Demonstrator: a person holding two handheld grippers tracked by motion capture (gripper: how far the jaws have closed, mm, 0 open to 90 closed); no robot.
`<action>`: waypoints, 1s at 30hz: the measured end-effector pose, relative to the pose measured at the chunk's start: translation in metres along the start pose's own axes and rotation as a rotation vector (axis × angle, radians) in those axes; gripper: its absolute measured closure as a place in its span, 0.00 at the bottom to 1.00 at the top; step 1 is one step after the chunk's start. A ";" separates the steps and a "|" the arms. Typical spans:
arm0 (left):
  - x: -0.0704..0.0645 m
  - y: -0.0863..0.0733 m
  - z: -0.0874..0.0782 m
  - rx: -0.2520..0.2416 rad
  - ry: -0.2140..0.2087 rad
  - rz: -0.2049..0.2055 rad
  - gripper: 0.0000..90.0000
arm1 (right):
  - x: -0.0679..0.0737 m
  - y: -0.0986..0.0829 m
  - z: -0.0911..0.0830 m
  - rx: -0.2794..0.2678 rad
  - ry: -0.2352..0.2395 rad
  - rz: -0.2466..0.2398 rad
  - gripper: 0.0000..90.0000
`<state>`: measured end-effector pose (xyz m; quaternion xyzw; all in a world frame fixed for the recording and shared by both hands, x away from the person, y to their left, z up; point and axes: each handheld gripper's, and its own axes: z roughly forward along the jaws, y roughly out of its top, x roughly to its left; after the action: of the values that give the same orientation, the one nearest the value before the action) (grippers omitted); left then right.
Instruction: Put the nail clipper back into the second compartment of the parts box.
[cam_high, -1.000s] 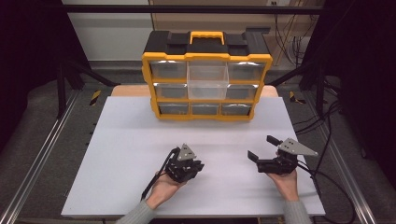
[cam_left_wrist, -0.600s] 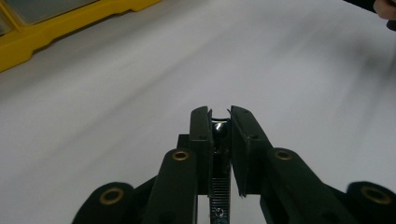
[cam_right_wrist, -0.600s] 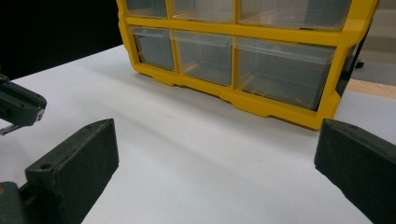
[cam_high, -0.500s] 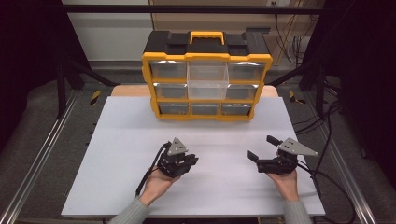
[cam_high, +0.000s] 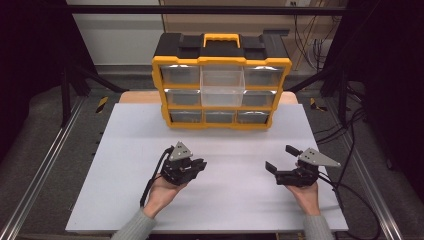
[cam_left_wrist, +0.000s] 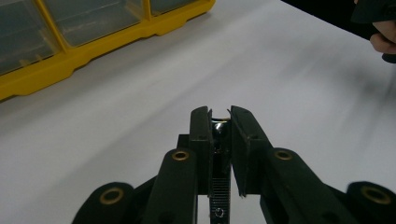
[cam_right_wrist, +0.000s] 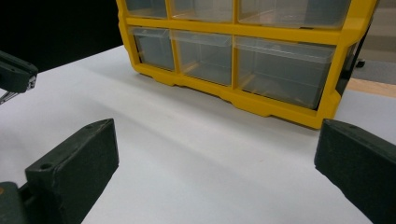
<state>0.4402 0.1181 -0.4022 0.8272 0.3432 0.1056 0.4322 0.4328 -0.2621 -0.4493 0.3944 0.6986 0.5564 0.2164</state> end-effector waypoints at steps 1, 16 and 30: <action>0.000 0.000 0.000 0.000 0.000 0.000 0.88 | 0.000 0.000 0.000 0.000 0.000 0.000 0.00; 0.006 0.011 -0.015 -0.041 0.007 -0.010 0.88 | 0.000 0.000 0.001 -0.001 -0.003 -0.006 0.00; 0.014 0.026 -0.036 -0.102 0.008 -0.021 0.88 | 0.000 0.000 0.000 0.001 -0.009 -0.003 0.00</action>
<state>0.4461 0.1404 -0.3623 0.7999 0.3480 0.1217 0.4736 0.4326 -0.2624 -0.4491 0.3959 0.6987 0.5538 0.2200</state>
